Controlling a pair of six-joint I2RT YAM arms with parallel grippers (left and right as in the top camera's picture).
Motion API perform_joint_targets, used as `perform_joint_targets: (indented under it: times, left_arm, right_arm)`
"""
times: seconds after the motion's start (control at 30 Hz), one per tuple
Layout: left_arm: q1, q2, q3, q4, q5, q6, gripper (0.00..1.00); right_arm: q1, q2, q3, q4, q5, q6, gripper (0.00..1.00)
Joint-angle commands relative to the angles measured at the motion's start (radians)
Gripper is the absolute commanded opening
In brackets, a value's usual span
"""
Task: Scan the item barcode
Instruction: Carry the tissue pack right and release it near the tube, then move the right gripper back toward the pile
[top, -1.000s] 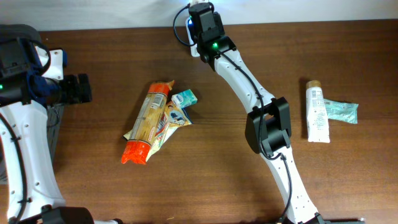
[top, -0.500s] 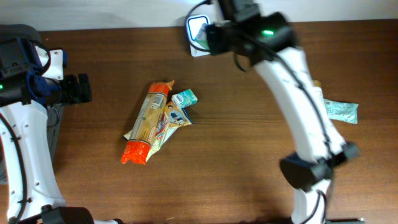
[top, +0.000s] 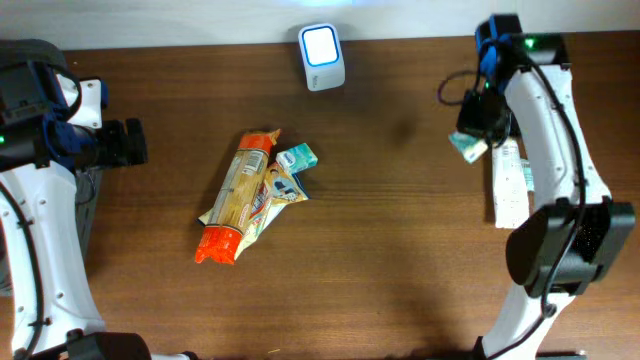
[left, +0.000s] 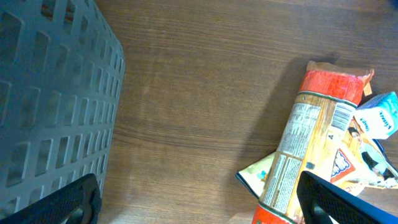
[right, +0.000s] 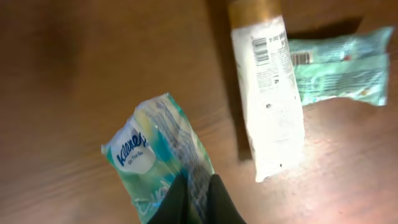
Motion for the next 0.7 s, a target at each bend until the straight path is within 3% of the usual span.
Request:
perform_joint_targets:
  times: [0.0,0.1,0.13,0.17,0.2,0.27,0.37,0.47,0.67]
  left_arm:
    - [0.005,-0.002,0.007,0.002,0.000,0.013,0.99]
    - [0.005,-0.002,0.007,0.002,0.000,0.013,0.99]
    - [0.005,-0.002,0.007,0.002,0.000,0.013,0.99]
    - [0.005,-0.002,0.007,0.002,0.000,0.012,0.99]
    - [0.005,-0.002,0.007,0.002,0.000,0.013,0.99]
    - [0.005,-0.002,0.007,0.002,0.000,0.013,0.99]
    - [0.005,-0.002,0.007,0.002,0.000,0.013,0.99]
    - [0.005,-0.002,0.007,0.002,0.000,0.013,0.99]
    - [0.005,-0.002,0.007,0.002,0.000,0.013,0.99]
  right_arm:
    - [-0.070,-0.005,-0.179,0.135,0.016,0.010,0.04]
    - [-0.123,-0.005,-0.299,0.245,0.016,0.010,0.04]
    - [-0.132,-0.005,-0.322,0.262,0.016,0.009,0.09]
    - [-0.138,-0.005,-0.346,0.277,0.016,0.009,0.35]
    - [-0.137,-0.005,-0.350,0.277,0.014,0.008,0.46]
    - [-0.131,-0.005,-0.340,0.273,-0.055,-0.063,0.58]
    - [-0.113,-0.006,-0.232,0.189,-0.174,-0.106,0.60]
    - [-0.055,-0.006,-0.012,0.108,-0.320,-0.169,0.62]
    - [0.182,0.035,0.036,0.329,-0.467,-0.256,0.73]
